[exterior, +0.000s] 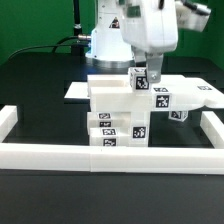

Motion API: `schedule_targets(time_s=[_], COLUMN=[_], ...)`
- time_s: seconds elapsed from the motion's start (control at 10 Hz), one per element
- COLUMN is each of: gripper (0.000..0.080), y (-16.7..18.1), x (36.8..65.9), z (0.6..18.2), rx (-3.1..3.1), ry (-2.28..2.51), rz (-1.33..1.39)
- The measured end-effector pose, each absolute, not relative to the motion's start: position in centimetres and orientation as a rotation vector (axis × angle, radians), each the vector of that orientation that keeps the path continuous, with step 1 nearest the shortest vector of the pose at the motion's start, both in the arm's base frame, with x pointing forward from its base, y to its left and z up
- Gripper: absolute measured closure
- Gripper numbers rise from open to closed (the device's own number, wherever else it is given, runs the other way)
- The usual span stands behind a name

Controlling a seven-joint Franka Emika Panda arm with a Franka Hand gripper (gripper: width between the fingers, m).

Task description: Assemble chair

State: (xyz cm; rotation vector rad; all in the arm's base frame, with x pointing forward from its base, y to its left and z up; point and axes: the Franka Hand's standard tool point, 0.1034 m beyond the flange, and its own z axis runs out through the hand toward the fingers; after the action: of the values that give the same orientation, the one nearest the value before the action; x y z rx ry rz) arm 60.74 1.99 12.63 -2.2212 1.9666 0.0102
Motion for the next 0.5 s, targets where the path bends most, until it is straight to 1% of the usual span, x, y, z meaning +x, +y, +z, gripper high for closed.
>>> schedule_targets(time_s=[0.1, 0.2, 0.3, 0.5], gripper=[0.0151, 0.0151, 0.0151, 0.0151], y=[2.4, 2.6, 3.0, 3.0], x=[60.9, 60.7, 60.8, 60.8], z=[15.0, 16.5, 17.5, 17.1], rx=[-2.223, -2.221, -2.219, -2.221], ry=[1.926, 1.907, 1.893, 1.894], rz=[0.010, 0.011, 0.004, 0.004])
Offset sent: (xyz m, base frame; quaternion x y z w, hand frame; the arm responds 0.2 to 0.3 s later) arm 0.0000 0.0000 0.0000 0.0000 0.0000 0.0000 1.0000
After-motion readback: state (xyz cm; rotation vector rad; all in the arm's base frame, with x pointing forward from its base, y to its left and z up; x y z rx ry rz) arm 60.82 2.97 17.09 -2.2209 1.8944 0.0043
